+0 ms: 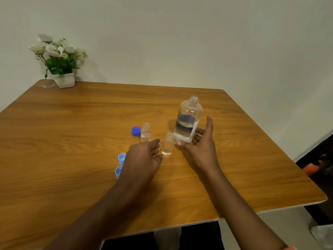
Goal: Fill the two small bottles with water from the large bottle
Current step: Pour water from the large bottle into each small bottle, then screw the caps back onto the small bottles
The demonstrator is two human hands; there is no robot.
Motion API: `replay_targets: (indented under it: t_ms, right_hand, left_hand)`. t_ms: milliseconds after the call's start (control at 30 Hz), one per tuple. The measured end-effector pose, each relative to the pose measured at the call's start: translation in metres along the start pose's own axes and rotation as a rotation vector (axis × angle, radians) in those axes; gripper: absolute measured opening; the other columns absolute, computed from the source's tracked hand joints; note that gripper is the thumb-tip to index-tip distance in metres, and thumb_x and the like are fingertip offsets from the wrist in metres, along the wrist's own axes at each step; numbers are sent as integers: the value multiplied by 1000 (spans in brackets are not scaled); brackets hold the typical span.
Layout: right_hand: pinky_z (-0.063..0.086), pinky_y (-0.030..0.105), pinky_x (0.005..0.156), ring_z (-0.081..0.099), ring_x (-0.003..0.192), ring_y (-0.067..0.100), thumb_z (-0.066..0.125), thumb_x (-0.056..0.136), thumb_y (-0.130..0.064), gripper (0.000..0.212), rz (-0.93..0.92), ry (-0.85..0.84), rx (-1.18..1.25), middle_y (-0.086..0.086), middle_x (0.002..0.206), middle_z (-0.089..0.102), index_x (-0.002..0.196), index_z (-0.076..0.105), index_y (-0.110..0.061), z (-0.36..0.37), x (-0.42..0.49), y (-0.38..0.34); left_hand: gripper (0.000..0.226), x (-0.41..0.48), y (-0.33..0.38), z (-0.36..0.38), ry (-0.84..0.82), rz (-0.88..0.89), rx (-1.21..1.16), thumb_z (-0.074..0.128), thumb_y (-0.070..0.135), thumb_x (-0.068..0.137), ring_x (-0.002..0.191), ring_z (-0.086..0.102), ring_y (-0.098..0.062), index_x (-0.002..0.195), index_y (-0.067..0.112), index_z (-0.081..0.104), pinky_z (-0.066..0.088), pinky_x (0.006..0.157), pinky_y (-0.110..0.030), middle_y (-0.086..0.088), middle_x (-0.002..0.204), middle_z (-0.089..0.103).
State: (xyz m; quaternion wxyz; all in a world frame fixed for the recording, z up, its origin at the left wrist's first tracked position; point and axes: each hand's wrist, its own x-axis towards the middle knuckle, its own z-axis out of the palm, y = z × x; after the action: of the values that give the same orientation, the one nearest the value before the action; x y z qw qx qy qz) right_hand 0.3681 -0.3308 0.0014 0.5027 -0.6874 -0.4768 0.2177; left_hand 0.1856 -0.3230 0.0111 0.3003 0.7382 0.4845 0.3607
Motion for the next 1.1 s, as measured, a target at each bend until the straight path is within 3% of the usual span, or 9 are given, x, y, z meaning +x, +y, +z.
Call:
replay_targets:
  t_ms: [100,233,300,433,500,600,767,900,1100]
  right_hand:
    - [45,32,100,49,128,19,87,68,-18,122,10,24,17,8,143,48,154,2,-32,-1,-15,1]
    - [45,35,102,50,127,20,85,71,-16,111,54,99,24,8,141,49,153,12,-32,0,-35,-3]
    - [48,31,96,54,120,18,84,73,-17,101,69,156,25,5,133,54,150,21,-31,0,-41,-5]
    - [52,23,75,61,88,10,79,78,-18,44,6,221,-14,-6,92,61,116,58,-26,5,-59,-12]
    - [53,23,71,63,79,7,77,80,-17,22,-20,170,1,-8,81,64,94,64,-30,10,-75,-17]
    - [51,17,69,63,79,1,77,81,-18,18,-57,10,0,-11,79,67,86,67,-32,25,-97,-27]
    - [53,20,79,58,96,-6,79,78,-26,32,-108,-276,-85,-19,98,65,107,68,-29,63,-117,-44]
    - [51,37,86,58,97,2,80,71,-34,40,-179,-290,-119,-18,98,64,108,68,-27,89,-124,-52]
    - [39,33,86,52,86,4,76,75,-39,21,-250,-220,-235,-15,82,60,93,68,-31,103,-123,-57]
  left_hand:
    - [49,-15,-6,-7,37,24,9,73,8,79,101,66,-10,126,8,59,41,75,1,-6,113,70]
    - [41,-33,-4,-14,120,215,75,74,4,76,86,70,-16,116,10,66,57,76,-32,-5,94,74]
    - [39,-35,2,-17,142,261,79,72,6,77,84,70,-14,115,10,67,58,74,-35,-3,92,74]
    - [32,-40,5,-26,171,265,124,63,18,81,87,69,-12,112,13,69,58,73,-36,1,98,74]
    - [27,-46,0,-38,232,221,153,60,22,82,85,68,-11,106,18,71,57,71,-35,5,98,73]
    - [21,-57,-17,-61,354,162,180,59,23,85,82,66,-13,100,18,72,55,68,-36,5,93,72]
    - [24,-68,-50,-80,386,-48,166,60,13,90,87,64,-13,111,18,68,55,75,-43,3,103,71]
    - [26,-70,-60,-81,361,-99,171,59,8,89,89,64,-11,111,19,69,53,81,-36,3,106,71]
    - [29,-68,-63,-80,360,-140,120,58,3,88,91,59,-3,110,16,69,45,83,-21,3,106,71]
